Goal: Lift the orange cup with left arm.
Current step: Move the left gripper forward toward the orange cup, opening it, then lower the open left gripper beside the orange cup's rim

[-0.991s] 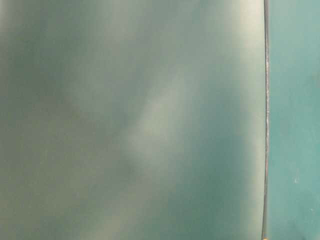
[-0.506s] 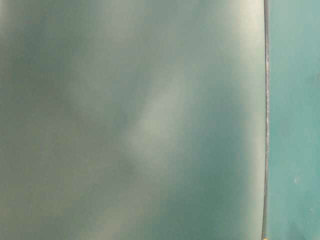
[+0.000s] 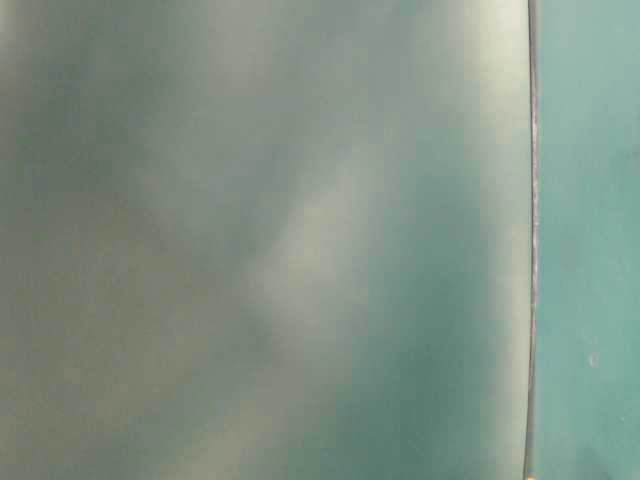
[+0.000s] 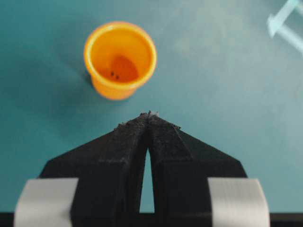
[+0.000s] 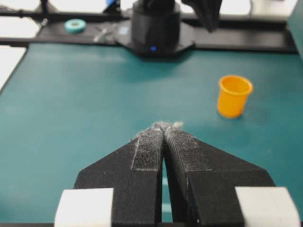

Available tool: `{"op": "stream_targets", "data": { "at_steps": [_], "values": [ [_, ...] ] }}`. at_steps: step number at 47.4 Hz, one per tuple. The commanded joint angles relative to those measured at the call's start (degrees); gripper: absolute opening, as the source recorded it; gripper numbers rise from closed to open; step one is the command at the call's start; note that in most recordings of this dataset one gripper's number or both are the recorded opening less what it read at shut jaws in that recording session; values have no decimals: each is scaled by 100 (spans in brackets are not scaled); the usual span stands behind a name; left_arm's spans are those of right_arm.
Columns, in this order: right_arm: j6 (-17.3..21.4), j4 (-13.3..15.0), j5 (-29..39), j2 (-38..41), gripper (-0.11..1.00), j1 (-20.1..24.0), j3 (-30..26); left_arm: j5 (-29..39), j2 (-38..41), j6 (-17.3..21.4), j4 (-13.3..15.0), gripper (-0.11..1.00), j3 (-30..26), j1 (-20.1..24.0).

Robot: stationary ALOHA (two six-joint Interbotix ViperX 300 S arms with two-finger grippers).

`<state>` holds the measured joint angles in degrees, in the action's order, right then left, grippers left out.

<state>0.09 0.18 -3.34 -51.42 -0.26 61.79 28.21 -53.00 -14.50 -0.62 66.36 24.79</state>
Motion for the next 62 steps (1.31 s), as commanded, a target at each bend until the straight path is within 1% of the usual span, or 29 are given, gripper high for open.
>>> {"op": "stream_targets", "data": {
  "at_steps": [1, 3, 7, 9, 12, 15, 19, 21, 32, 39, 43, 62],
  "values": [
    [9, -9, -62, 35, 0, -18, -149, -18, 202, 105, -18, 2, -35, -141],
    [9, -9, -62, 35, 0, -18, -158, -26, 272, 158, -9, 5, -35, -185],
    [9, -9, -62, 35, 0, -18, -149, -26, 369, 193, -9, 14, -9, -237],
    [9, -9, -62, 35, 0, -18, -149, -35, 422, 193, -18, 20, 9, -246],
    [9, 0, -62, 35, 0, -18, -149, -44, 466, 193, -9, 34, 35, -255],
    [9, 0, -62, 35, 0, -18, -149, -62, 492, 193, -18, 46, 70, -255],
    [9, 0, -62, 44, 0, -18, -149, -141, 536, 193, -9, 60, 149, -255],
    [9, -9, -62, 35, 0, -18, -149, -149, 545, 193, -18, 64, 158, -255],
    [9, -9, -62, 44, 0, -18, -149, -439, 694, 18, 9, 64, 167, -290],
    [9, -9, -62, 53, 0, -18, -149, -765, 984, -308, 0, 63, 141, -343],
    [9, -9, -62, 53, 0, -18, -149, -896, 1248, -404, 0, 63, 88, -352],
    [18, -9, -62, 97, 0, -18, -141, -1011, 2391, -413, -35, 63, -123, -360]
  ]
}}
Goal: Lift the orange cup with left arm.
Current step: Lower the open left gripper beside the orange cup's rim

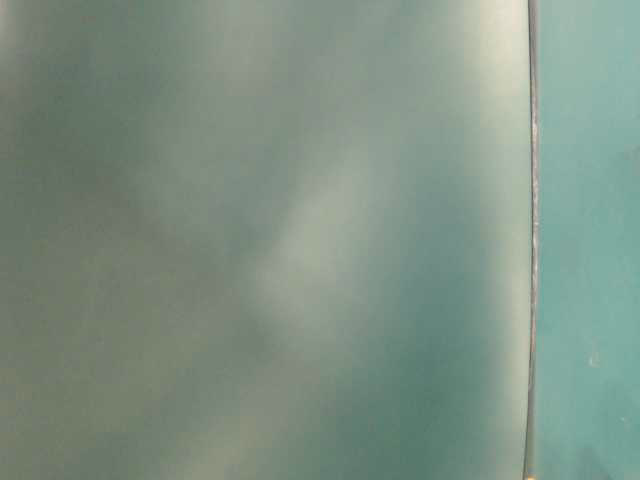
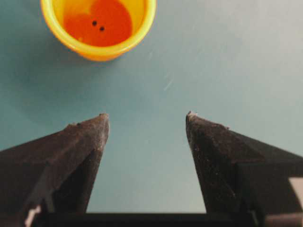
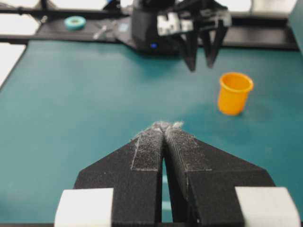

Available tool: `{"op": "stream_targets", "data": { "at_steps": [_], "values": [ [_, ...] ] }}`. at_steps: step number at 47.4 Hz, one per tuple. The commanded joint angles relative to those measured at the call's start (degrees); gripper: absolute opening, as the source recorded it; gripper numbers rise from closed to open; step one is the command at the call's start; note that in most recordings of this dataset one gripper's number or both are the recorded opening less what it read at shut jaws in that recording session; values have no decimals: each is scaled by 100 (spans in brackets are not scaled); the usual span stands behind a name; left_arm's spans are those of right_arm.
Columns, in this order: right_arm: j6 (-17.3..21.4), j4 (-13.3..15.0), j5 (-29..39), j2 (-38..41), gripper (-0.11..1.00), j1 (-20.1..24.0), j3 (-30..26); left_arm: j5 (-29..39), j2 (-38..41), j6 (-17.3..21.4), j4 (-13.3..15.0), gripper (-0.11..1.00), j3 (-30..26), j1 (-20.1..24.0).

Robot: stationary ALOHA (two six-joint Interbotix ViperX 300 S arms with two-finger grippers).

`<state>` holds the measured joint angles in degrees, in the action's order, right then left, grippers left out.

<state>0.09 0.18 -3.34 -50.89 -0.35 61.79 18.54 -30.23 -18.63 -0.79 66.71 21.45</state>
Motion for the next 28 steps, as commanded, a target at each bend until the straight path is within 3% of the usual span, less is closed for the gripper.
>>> {"op": "stream_targets", "data": {
  "at_steps": [1, 14, 28],
  "values": [
    [26, -9, -62, 44, 0, -9, -141, -44, 158, -9, -18, 63, -167, -26],
    [26, -9, -62, 53, 0, -9, -141, -88, 527, -35, -18, 63, -396, 176],
    [26, -9, -62, 62, 0, -9, -141, -439, 545, -44, -18, 63, -229, 255]
  ]
}}
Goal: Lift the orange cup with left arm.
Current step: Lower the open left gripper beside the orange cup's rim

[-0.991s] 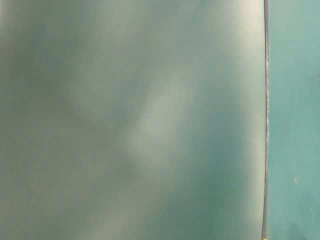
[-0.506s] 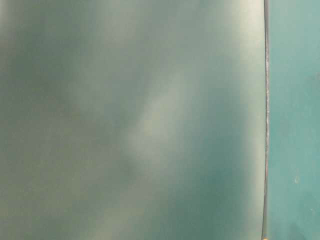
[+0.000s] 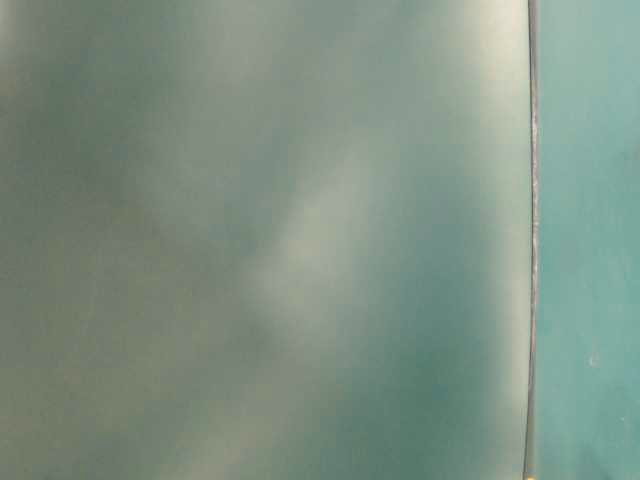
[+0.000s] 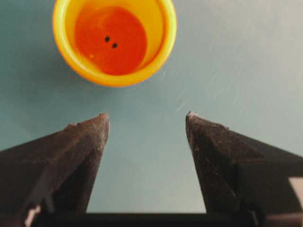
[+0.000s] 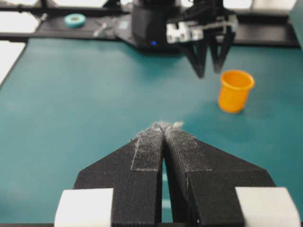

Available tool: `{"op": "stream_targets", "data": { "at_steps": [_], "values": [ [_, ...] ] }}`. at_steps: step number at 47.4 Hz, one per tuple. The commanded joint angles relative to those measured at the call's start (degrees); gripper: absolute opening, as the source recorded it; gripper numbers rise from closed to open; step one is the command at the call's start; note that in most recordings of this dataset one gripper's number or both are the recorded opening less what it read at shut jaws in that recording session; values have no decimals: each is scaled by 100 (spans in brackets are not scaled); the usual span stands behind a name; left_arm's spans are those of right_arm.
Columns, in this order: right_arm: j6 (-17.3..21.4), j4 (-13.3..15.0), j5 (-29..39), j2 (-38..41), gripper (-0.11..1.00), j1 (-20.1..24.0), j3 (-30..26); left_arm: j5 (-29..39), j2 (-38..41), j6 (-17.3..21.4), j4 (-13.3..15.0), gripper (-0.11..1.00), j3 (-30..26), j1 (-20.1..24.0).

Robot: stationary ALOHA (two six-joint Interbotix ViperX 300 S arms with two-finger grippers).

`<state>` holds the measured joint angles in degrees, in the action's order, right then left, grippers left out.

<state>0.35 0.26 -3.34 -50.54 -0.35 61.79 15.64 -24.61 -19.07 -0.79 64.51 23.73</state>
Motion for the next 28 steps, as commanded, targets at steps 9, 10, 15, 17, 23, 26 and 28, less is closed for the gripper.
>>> {"op": "stream_targets", "data": {
  "at_steps": [9, 10, 15, 17, 23, 26, 28],
  "values": [
    [0, -9, -62, 26, 0, -9, -141, -220, 0, -35, -18, 63, 70, 26],
    [0, -18, -62, 26, 0, -9, -141, -237, -9, -35, -18, 63, 88, 26],
    [0, -18, -62, 26, 0, -9, -141, -369, 0, -26, -18, 63, 141, 26],
    [0, -18, -70, 35, 0, -9, -141, -439, 0, -26, -18, 64, 185, 18],
    [0, -9, -97, 26, 0, -9, -141, -510, 0, -35, -18, 63, 272, 0],
    [0, -18, -97, 26, 0, -9, -149, -510, 0, -35, -18, 63, 299, -35],
    [0, -18, -105, 26, 0, -9, -149, -501, 0, -44, -9, 63, 316, -44]
  ]
}}
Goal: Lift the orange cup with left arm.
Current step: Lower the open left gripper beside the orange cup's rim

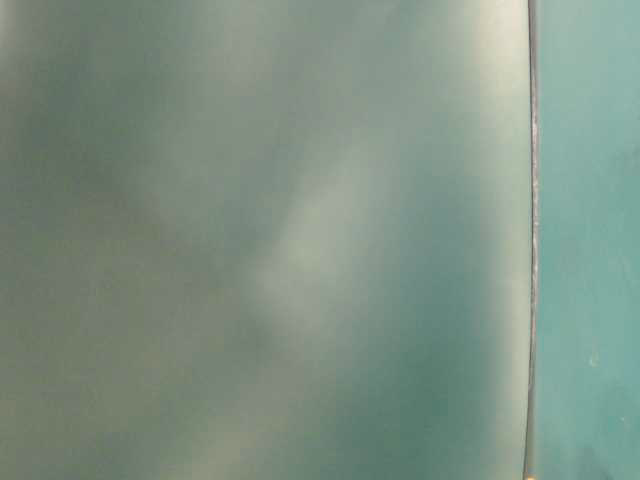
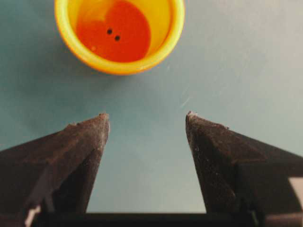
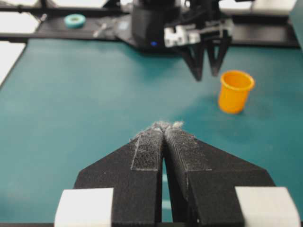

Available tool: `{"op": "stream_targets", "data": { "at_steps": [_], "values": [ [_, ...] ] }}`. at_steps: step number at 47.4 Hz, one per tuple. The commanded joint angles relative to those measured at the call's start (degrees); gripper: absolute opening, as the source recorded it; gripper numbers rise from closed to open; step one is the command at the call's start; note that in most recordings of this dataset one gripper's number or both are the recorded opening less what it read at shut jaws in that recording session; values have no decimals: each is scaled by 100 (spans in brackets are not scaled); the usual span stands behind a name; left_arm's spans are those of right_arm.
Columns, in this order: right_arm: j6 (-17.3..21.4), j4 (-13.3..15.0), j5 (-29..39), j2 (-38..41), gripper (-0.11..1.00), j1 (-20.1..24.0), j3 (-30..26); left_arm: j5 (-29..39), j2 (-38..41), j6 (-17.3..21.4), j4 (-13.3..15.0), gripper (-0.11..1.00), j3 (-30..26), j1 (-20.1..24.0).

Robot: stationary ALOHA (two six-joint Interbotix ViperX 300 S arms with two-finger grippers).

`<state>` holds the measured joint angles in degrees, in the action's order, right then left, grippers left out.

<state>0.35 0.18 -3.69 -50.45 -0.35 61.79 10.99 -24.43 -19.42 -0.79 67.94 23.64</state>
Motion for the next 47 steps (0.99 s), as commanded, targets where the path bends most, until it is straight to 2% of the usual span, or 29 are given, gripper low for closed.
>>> {"op": "stream_targets", "data": {
  "at_steps": [1, 27, 37, 47],
  "values": [
    [0, -9, -70, 18, 0, 0, -149, -26, -18, -18, -9, 63, -26, -35],
    [9, -9, -53, 44, 0, -9, -149, 167, 255, -9, 0, 63, -237, 114],
    [0, -9, -35, 132, 0, -9, -141, 193, 264, -308, 0, 60, -352, 114],
    [9, 0, -35, 176, 0, -9, -141, 193, 255, -396, 0, 57, -457, 114]
  ]
}}
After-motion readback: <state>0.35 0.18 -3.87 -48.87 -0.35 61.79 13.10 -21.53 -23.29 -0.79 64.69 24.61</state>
